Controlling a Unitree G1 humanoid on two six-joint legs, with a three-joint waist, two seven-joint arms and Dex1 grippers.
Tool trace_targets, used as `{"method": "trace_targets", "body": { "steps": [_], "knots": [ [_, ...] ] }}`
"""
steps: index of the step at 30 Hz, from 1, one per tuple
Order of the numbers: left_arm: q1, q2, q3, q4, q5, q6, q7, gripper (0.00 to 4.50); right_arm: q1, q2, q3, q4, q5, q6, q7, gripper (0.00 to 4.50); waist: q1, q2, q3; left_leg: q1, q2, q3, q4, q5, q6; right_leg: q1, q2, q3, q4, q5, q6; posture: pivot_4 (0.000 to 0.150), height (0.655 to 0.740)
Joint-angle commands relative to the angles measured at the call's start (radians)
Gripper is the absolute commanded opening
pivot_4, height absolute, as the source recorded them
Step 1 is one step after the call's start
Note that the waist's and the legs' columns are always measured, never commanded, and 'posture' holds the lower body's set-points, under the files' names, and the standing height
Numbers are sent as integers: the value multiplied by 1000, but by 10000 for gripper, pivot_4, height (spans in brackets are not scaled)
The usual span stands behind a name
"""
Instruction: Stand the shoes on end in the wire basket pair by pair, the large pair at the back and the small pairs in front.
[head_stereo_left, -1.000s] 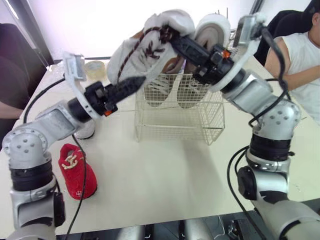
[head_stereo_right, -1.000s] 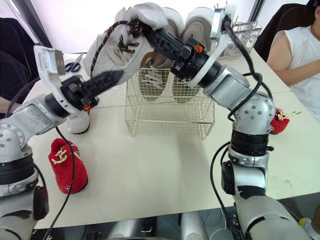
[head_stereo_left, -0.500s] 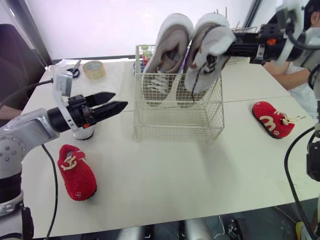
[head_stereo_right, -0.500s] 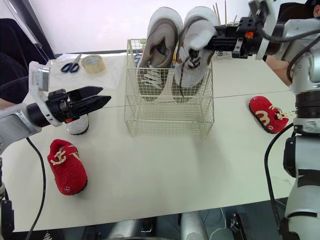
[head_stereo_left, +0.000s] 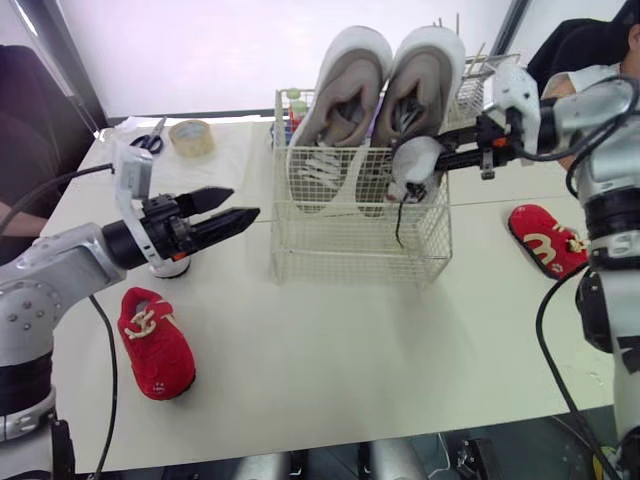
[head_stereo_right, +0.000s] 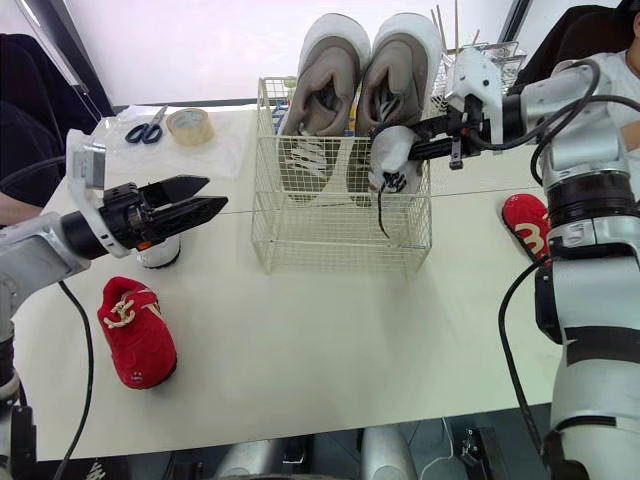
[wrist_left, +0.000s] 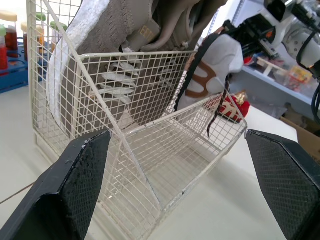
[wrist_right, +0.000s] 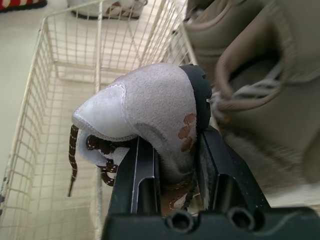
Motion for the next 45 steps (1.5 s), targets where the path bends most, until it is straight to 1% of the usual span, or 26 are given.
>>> {"method": "trace_targets", "body": {
  "steps": [1,4,5,9,12,15,17,21,24,26,29,31,34,38,41,45],
  "knots": [
    [-3,6,34,-32,11,-23,5,45000,1,-12,-21,-13,-29,-21,8,23133,-1,0,0,0,0,0,0,0,0,0,0,0,0,0,0,1500,7400],
    [6,17,45,-28,22,-19,4,45000,19,-28,-37,-48,-37,-19,4,38746,-1,0,0,0,0,0,0,0,0,0,0,0,0,0,0,1500,7400],
    [9,22,49,-27,28,-18,3,45000,24,-37,-42,-64,-38,-17,5,44657,-2,0,0,0,0,0,0,0,0,0,0,0,0,0,0,1500,7400],
    [21,48,70,-13,53,-18,-1,45000,37,-93,-57,-133,-57,-31,1,44657,0,2,1,0,0,0,0,0,0,-1,0,0,1,0,0,1500,7400],
    [43,76,96,-6,82,-19,-10,45000,16,-148,-88,-180,-58,-20,-10,44657,0,2,2,0,0,0,0,0,0,-1,0,0,0,0,0,1500,7400],
    [60,101,105,17,148,-41,-6,45000,-19,-182,-133,-221,-29,30,-18,44657,-1,3,2,0,0,0,0,0,0,-1,0,0,0,0,0,1500,7400],
    [62,124,106,62,222,-68,4,45000,-27,-179,-171,-303,37,118,-1,44657,-1,3,2,0,0,0,0,0,1,-1,0,0,1,0,0,1500,7400],
    [-18,157,71,236,391,-120,71,45000,38,-101,-222,-657,280,418,-7,44657,-3,3,2,0,1,0,-2,-2,3,-4,1,0,3,-1,-1,1500,7400],
    [-120,156,14,381,504,-131,118,45000,117,-24,-223,-864,403,547,-70,44657,2,2,2,0,1,-1,-2,-2,3,-4,1,-1,5,-1,-2,1500,7400],
    [-186,149,-17,480,560,-132,128,45000,160,14,-214,-951,439,583,-104,44657,7,1,1,0,1,-2,-1,-2,3,-3,0,-1,5,-1,-2,1500,7400],
    [-306,125,-70,689,646,-141,133,45000,197,63,-194,-1016,468,605,-148,44657,20,1,2,0,-1,-1,1,-3,5,-5,-2,-1,5,-1,-2,1500,7400],
    [-369,105,-101,820,693,-163,111,45000,202,77,-186,-1034,478,611,-164,44657,25,0,2,0,-2,-1,2,-3,5,-5,-1,-1,5,-1,-2,1500,7400],
    [-435,87,-136,995,766,-215,78,45000,196,87,-180,-1056,492,628,-183,44657,24,-2,1,0,-2,-1,3,-2,5,-5,-1,-3,5,-1,-2,1500,7400],
    [-495,57,-151,1208,828,-280,19,45000,191,83,-182,-1076,504,651,-211,44657,22,-4,1,-1,-2,0,3,-2,5,-4,-1,-3,7,-1,-2,1500,7400],
    [-534,9,-151,1361,860,-344,-11,45000,194,72,-188,-1088,515,666,-226,44657,22,-4,1,-2,-2,0,3,-2,5,-5,-2,-3,9,-1,-2,1500,7400],
    [-562,-38,-162,1497,919,-428,-11,45000,198,63,-190,-1094,524,674,-236,44657,24,-5,0,-2,-2,0,4,-2,6,-6,-3,-3,12,-1,-2,1500,7400]
  ]
}}
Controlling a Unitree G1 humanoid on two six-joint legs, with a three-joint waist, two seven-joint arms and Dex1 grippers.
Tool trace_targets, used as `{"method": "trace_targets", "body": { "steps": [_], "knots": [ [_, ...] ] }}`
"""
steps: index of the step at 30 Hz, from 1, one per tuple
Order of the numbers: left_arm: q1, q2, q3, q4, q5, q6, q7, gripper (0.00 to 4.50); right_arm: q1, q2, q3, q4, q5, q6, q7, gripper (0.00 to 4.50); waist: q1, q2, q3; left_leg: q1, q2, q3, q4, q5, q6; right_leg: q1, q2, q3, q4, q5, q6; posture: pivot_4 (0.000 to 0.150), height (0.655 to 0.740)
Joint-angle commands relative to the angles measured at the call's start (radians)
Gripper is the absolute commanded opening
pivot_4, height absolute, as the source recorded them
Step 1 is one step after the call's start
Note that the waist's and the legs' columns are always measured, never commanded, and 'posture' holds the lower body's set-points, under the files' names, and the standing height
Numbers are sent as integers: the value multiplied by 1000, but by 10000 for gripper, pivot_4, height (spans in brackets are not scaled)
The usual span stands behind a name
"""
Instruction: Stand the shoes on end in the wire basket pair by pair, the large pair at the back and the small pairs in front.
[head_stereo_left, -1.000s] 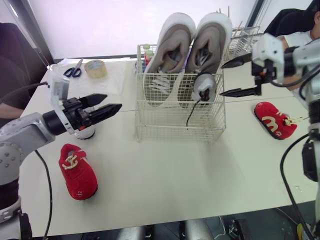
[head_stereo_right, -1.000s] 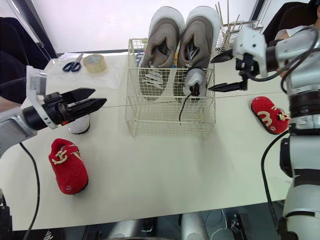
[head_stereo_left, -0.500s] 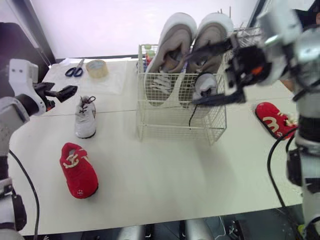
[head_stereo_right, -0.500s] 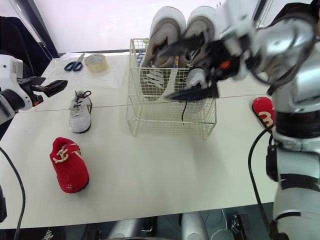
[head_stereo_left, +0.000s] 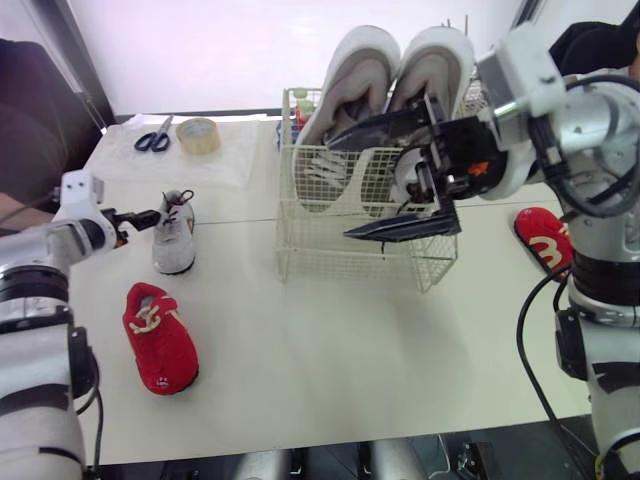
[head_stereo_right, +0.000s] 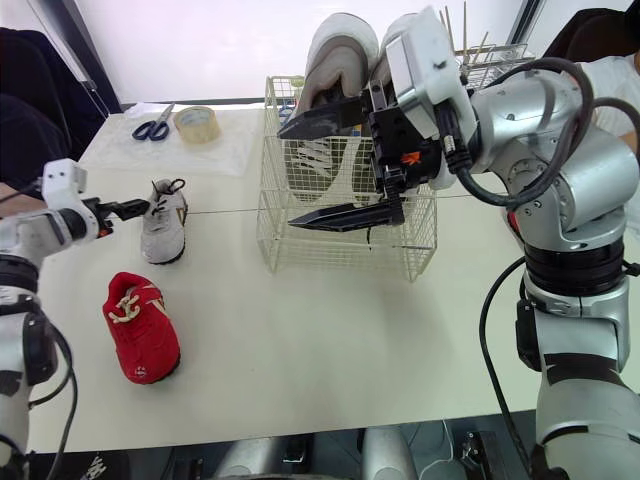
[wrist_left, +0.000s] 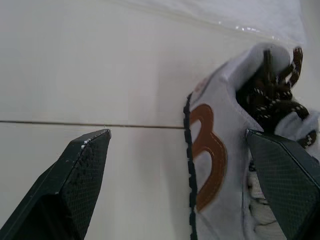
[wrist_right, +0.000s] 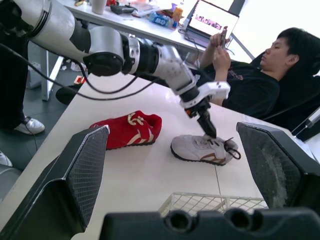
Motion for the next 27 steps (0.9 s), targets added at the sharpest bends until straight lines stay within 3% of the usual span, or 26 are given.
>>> {"method": "trace_targets", "body": {
  "steps": [1,2,5,11,13,16,19,21,27],
  "knots": [
    [-27,-19,-3,94,59,-76,1,45000,-16,-18,-25,-31,22,3,-12,44657,-1,-1,0,0,0,0,0,0,0,0,0,0,0,0,0,1500,7400],
    [-31,-25,1,110,66,-85,1,45000,-15,-20,-26,-33,23,4,-13,44657,-1,-1,0,0,0,0,1,0,0,0,0,0,1,0,0,1500,7400],
    [-37,-38,5,143,85,-108,-2,37084,-13,-23,-29,-34,24,1,-18,45000,0,-1,-1,0,0,0,1,0,0,0,0,0,2,0,0,1500,7400],
    [-74,-35,36,148,80,-98,-20,6235,-7,-22,-28,-26,16,-17,-28,45000,-3,-1,-1,0,0,0,2,0,-1,0,0,0,3,0,0,1500,7400],
    [-92,-29,52,134,71,-89,-28,475,-6,-20,-26,-23,14,-23,-31,45000,-2,-1,-1,0,1,0,2,0,-1,-1,0,0,3,0,0,1500,7400],
    [-134,-19,87,64,38,-73,-59,475,-4,-19,-22,-18,10,-33,-33,45000,-1,-4,1,0,0,0,2,0,-1,-1,0,0,3,0,0,1500,7400],
    [-130,-31,170,-137,-48,-93,-71,475,-5,-16,-19,-12,6,-40,-36,45000,-2,-11,2,-5,1,-1,3,0,-1,-4,0,-1,3,0,0,1500,7400],
    [-87,-68,239,-346,-124,-93,-42,475,-5,-14,-18,-8,5,-43,-38,45000,-3,-13,2,-12,1,-1,5,2,-3,-11,0,-1,4,0,0,1500,7400],
    [16,-263,312,-956,-324,-46,100,475,-15,-6,-13,21,-13,-61,-43,45000,-4,-13,1,-11,0,-1,5,2,-3,-9,-2,0,3,0,0,1500,7400]
  ]
}}
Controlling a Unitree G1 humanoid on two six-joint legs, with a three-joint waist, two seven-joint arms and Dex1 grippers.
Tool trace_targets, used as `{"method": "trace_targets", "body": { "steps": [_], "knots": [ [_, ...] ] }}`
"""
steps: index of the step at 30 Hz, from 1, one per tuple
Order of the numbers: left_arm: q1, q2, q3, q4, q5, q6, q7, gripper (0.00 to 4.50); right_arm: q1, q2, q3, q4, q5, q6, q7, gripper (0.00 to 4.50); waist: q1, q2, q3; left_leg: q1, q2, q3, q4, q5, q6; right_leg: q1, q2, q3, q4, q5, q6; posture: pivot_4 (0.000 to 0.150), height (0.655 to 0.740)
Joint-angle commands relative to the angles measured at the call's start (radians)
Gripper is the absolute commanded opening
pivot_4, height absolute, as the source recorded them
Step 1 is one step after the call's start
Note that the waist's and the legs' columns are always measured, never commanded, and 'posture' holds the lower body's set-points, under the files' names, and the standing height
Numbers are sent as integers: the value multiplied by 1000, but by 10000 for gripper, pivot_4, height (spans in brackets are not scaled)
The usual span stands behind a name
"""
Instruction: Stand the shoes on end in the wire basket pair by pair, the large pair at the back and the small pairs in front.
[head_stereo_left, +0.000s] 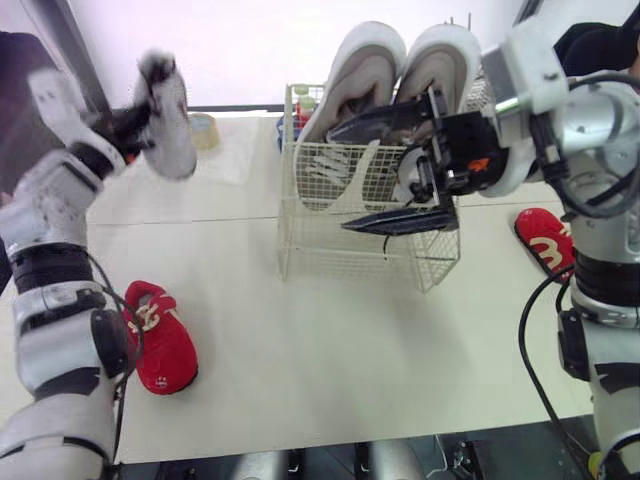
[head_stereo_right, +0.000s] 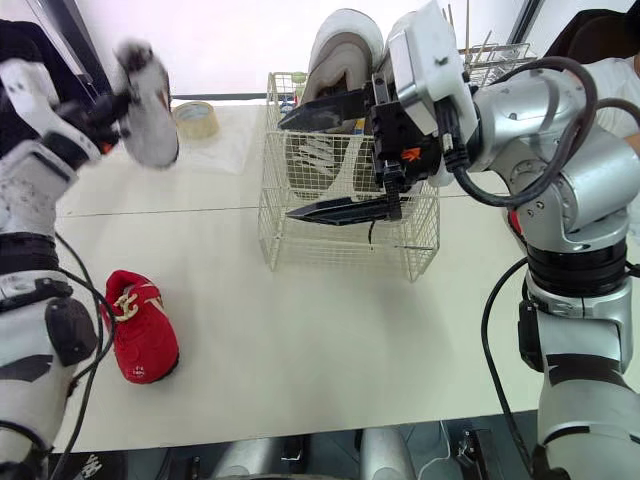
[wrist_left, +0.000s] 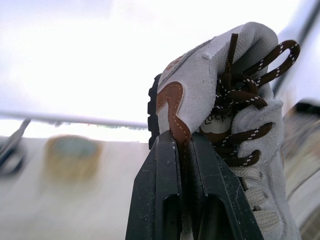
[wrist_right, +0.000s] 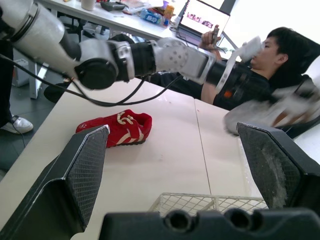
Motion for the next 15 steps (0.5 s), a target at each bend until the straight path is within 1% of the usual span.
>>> {"method": "trace_targets", "body": {
  "steps": [1,3,5,7,9,11,15],
  "knots": [
    [25,-101,21,-318,-122,9,93,475,-23,-1,-13,10,-11,-23,-11,45000,2,0,0,0,0,0,0,0,0,0,0,0,0,0,0,1500,7400],
    [40,-164,3,-418,-150,0,135,475,-28,-3,-11,22,-22,-30,-12,45000,3,0,0,0,0,0,0,0,0,1,0,0,-1,0,0,1500,7400],
    [66,-267,-53,-529,-149,-57,169,475,-31,-14,-16,36,-37,-39,-14,45000,3,0,0,2,0,0,0,1,0,2,1,0,0,0,0,1500,7400],
    [98,-378,-108,-588,-107,-157,202,475,-29,-27,-28,39,-39,-36,-18,45000,5,0,0,4,0,0,0,1,0,4,1,0,-1,0,0,1500,7400],
    [131,-425,-164,-582,-35,-249,186,475,-23,-37,-37,35,-38,-30,-22,45000,5,0,0,4,0,-1,1,1,0,6,1,0,-3,0,0,1500,7400],
    [153,-457,-207,-559,12,-318,180,475,-17,-45,-43,28,-37,-25,-27,45000,3,0,0,4,0,-1,2,1,0,6,2,0,-3,0,0,1500,7400],
    [211,-534,-318,-444,157,-559,140,475,5,-74,-68,-1,-20,-3,-47,45000,4,1,0,5,1,0,2,1,2,6,2,0,-3,0,0,1500,7400]
  ]
}}
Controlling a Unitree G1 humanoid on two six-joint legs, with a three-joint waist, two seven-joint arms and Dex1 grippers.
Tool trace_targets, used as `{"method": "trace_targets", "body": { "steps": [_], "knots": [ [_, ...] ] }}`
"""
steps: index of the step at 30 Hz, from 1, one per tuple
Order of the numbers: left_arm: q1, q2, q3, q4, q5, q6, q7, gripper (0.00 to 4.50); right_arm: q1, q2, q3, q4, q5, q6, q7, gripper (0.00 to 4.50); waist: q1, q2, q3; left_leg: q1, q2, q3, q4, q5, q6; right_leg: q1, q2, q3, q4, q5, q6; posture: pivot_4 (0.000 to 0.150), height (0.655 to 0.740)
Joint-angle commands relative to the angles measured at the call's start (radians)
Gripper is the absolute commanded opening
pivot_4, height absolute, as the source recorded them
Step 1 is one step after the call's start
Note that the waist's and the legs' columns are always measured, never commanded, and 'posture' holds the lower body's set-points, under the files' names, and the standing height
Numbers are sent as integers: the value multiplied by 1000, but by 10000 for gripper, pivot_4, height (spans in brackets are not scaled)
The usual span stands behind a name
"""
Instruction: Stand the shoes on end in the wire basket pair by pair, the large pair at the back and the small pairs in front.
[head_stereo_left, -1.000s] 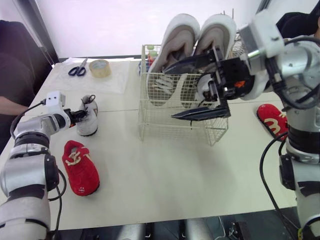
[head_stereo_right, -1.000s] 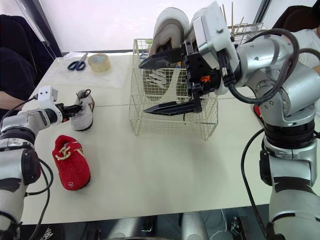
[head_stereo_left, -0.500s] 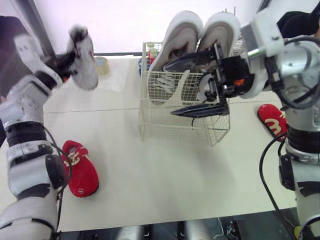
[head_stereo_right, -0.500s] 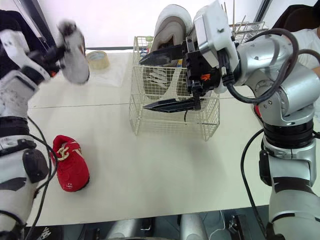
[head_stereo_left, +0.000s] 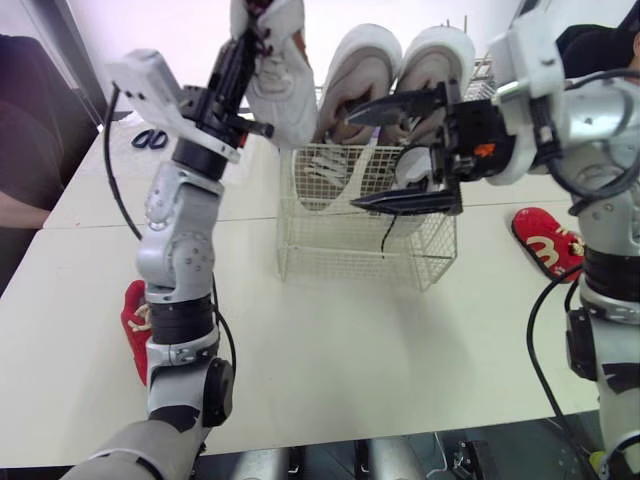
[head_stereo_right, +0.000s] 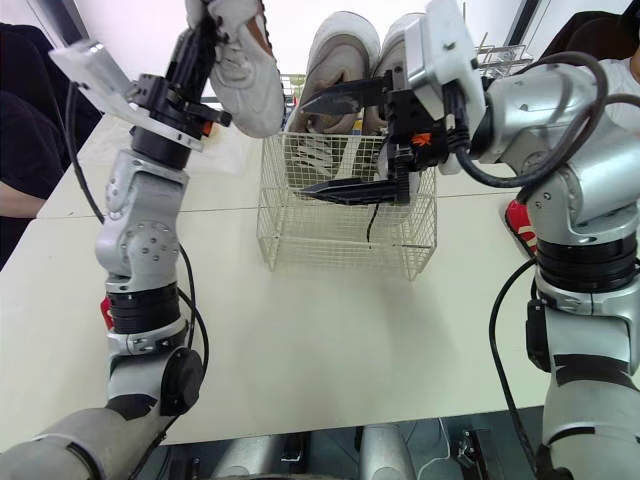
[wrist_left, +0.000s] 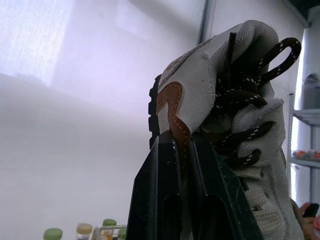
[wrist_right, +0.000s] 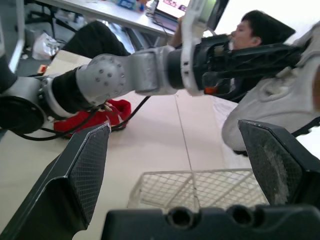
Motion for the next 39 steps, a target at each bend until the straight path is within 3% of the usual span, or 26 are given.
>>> {"method": "trace_targets", "body": {
  "steps": [1,14,21,24,29,31,39],
  "knots": [
    [31,-43,-83,80,127,-219,-24,475,7,-28,-52,-48,25,15,-23,45000,1,0,0,0,0,0,0,0,0,0,0,0,0,0,0,1500,7400],
    [59,-115,-168,596,395,-852,15,475,46,-63,-83,-120,63,64,-89,45000,4,0,0,-2,0,0,4,-5,5,1,-1,0,-1,0,0,1500,7400],
    [125,-126,-193,701,392,-883,10,475,51,-77,-83,-127,71,62,-100,45000,5,1,-2,-1,0,0,5,-6,6,3,-1,0,-1,0,0,1500,7400],
    [172,-118,-203,657,363,-822,-15,10049,53,-79,-79,-124,72,57,-101,45000,5,4,-4,0,0,0,6,-6,7,5,-1,0,-2,0,0,1500,7400],
    [239,-99,-202,561,341,-740,-5,36122,54,-77,-74,-120,70,51,-102,45000,8,5,-5,4,0,0,7,-6,7,9,-1,0,-2,0,0,1500,7400],
    [273,-80,-203,501,327,-692,-8,43870,54,-77,-73,-118,69,48,-100,45000,9,5,-5,5,0,0,7,-7,7,11,-1,0,-2,0,0,1500,7400],
    [395,107,-181,113,186,-339,-89,43870,67,-84,-75,-113,66,45,-101,45000,1,5,-5,3,0,0,7,-8,8,8,-1,0,-4,0,0,1500,7400]
  ]
}}
